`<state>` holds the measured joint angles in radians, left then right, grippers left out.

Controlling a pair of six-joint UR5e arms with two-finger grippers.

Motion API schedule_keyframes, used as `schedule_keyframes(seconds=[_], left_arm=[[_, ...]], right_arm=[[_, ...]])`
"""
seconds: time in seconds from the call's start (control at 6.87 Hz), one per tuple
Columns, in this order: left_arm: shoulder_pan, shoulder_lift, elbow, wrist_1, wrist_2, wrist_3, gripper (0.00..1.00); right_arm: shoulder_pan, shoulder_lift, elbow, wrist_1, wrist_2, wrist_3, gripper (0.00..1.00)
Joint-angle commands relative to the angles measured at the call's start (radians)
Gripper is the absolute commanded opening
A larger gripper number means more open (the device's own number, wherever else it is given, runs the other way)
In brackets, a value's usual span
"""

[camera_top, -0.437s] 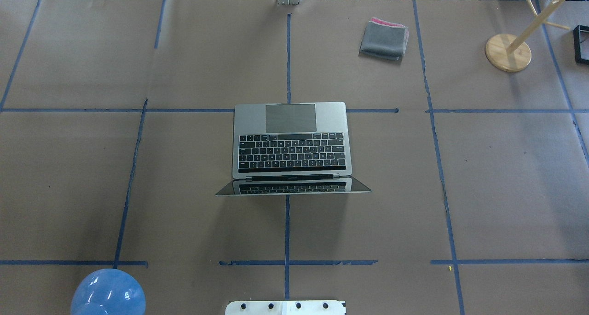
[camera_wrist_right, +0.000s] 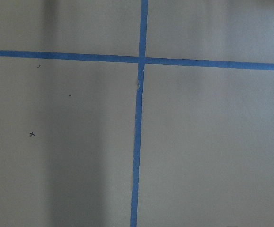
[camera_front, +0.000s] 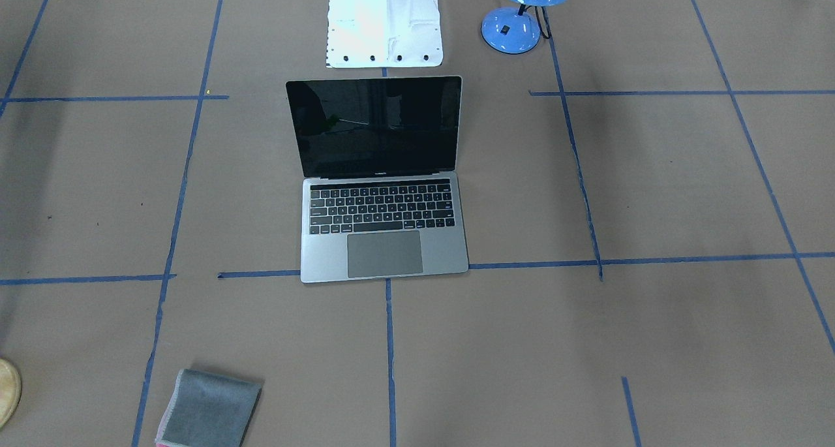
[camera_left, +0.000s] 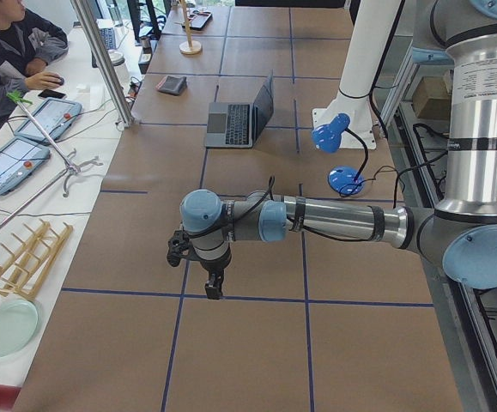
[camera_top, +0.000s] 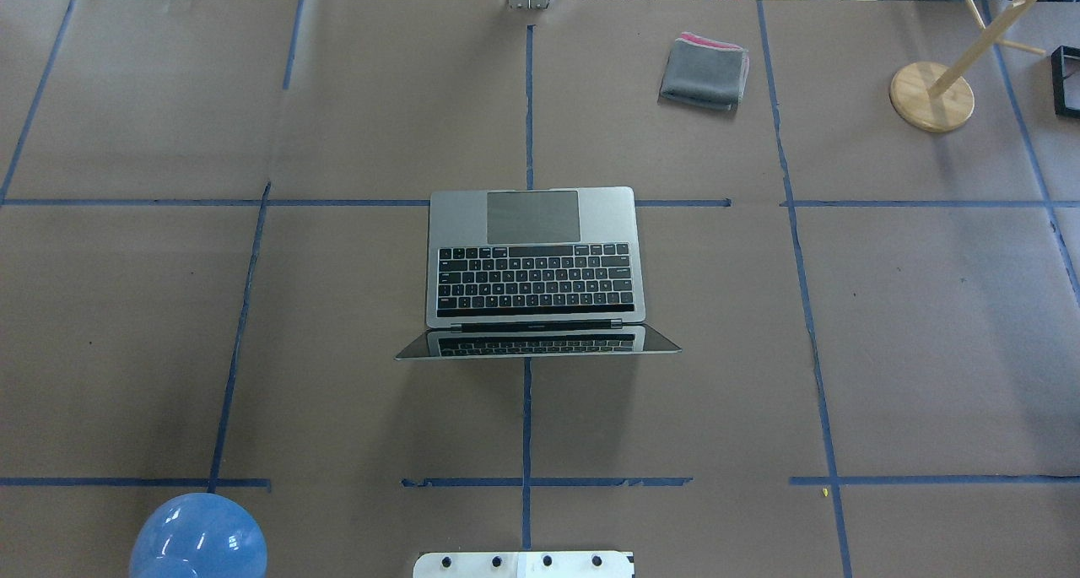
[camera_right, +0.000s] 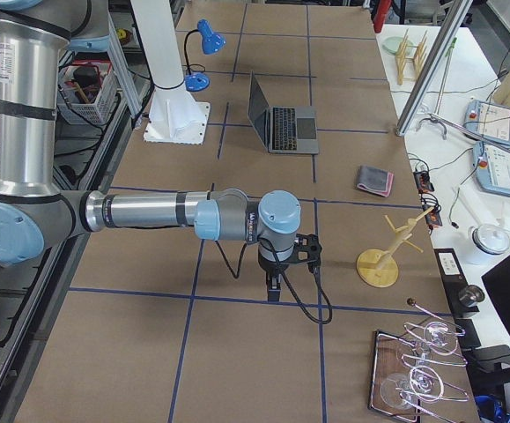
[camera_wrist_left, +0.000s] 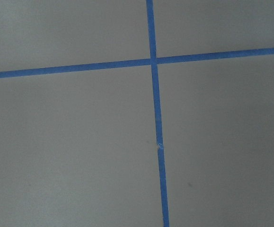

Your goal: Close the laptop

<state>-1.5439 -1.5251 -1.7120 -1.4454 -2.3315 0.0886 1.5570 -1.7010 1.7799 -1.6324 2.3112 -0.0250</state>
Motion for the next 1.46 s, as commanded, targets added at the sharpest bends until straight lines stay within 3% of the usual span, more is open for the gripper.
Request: schedule_keyframes(seconds=[0.0, 0.29, 0.58, 0.87, 1.17, 1.31], left_arm=[[0.001, -0.015, -0.026, -0.015, 0.001, -0.001, 1.00], [0.001, -0.032, -0.024, -0.059, -0.002, -0.003, 1.00], [0.001, -0.040, -0.021, -0.099, -0.005, -0.001, 1.00], [0.049, -0.058, -0.055, -0.102, -0.044, -0.004, 1.00], [0.176, -0.062, -0.107, -0.104, -0.045, -0.118, 1.00], [0.242, -0.063, -0.176, -0.102, -0.043, -0.250, 1.00]], right_arm=[[0.000, 0.000, 0.032, 0.000, 0.004, 0.004, 1.00], [-0.005, 0.001, 0.038, -0.001, 0.011, 0.013, 1.00], [-0.005, 0.004, 0.038, 0.011, 0.121, 0.005, 1.00], [-0.035, 0.011, 0.078, 0.063, 0.149, 0.052, 0.99], [-0.177, 0.012, 0.200, 0.097, 0.148, 0.316, 0.99], [-0.227, 0.011, 0.229, 0.191, 0.148, 0.474, 0.99]])
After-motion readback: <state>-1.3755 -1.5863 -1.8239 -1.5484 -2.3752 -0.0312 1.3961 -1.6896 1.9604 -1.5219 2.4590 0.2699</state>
